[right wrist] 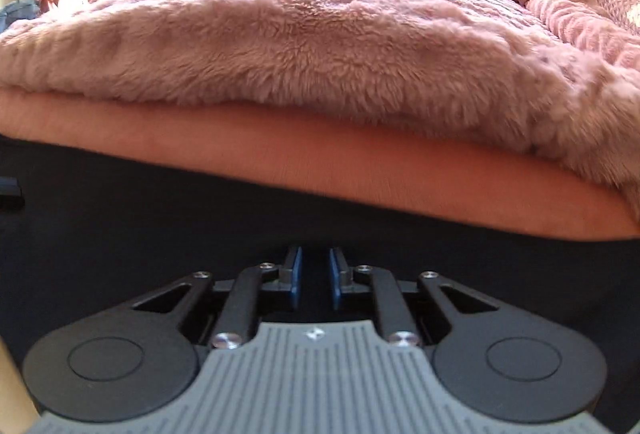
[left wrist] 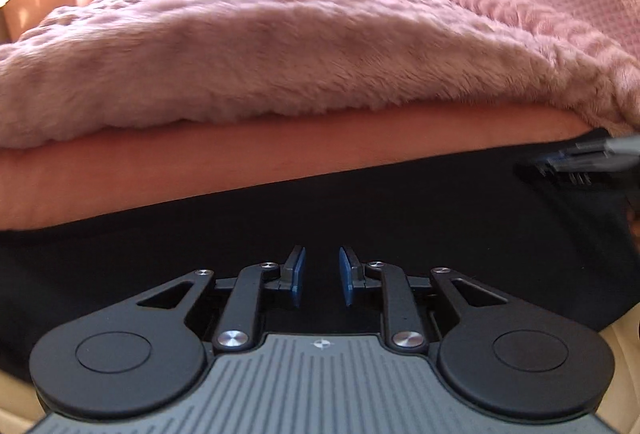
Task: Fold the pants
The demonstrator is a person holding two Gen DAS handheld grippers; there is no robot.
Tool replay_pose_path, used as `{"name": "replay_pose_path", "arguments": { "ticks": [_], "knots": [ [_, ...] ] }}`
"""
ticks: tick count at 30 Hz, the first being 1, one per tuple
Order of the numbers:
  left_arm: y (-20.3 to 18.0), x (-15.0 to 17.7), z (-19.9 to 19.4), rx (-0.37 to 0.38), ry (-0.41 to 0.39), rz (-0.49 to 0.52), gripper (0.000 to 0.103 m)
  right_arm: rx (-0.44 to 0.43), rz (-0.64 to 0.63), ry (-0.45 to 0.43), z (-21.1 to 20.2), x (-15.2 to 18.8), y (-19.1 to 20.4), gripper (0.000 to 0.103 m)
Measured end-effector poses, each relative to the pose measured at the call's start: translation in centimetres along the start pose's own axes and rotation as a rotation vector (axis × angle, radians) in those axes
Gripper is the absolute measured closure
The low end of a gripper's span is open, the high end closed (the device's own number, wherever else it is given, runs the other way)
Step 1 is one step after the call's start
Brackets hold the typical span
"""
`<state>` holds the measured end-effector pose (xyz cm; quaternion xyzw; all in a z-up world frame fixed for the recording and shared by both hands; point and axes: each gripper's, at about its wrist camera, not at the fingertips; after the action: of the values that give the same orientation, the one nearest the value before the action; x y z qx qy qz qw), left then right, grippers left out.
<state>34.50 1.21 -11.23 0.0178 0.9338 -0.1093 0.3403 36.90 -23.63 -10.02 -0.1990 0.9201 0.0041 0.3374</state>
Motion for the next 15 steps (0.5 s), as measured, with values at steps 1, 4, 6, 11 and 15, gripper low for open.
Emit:
{"name": "replay_pose_path", "arguments": {
  "ticks": [1,4,6,11,15],
  "knots": [
    [-0.1,-0.2,0.6,-0.006,0.014,-0.001,0.079,0.002,0.012,0.001,0.7,-0.6,-0.2,0.096],
    [-0.2,-1.0,1.7,-0.024,0.004,0.000,0.079,0.009,0.051,0.002,2.0,-1.7,-1.1,0.098],
    [-0.1,-1.8,2.4,-0.044,0.001,-0.018,0.079,0.016,0.089,0.000,2.9,-2.2,-1.6,0.098],
    [0.7,-1.9,0.8,-0.051,-0.040,-0.069,0.079,0.018,0.213,-0.044,1.6,-1.8,-3.1,0.091],
    [2.0,-0.1,-3.6,-0.014,-0.098,-0.138,0.079,0.032,0.305,-0.097,-3.5,1.3,-4.2,0.079]
  ]
}}
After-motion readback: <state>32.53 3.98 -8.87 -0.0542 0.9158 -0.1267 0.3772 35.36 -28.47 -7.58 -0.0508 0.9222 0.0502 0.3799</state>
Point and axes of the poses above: each gripper's, at about its wrist camera, not at the fingertips, and z roughly the way its jaws point, y to its left, x to its underside, and after that the axes turned 11 degrees about -z, right-handed
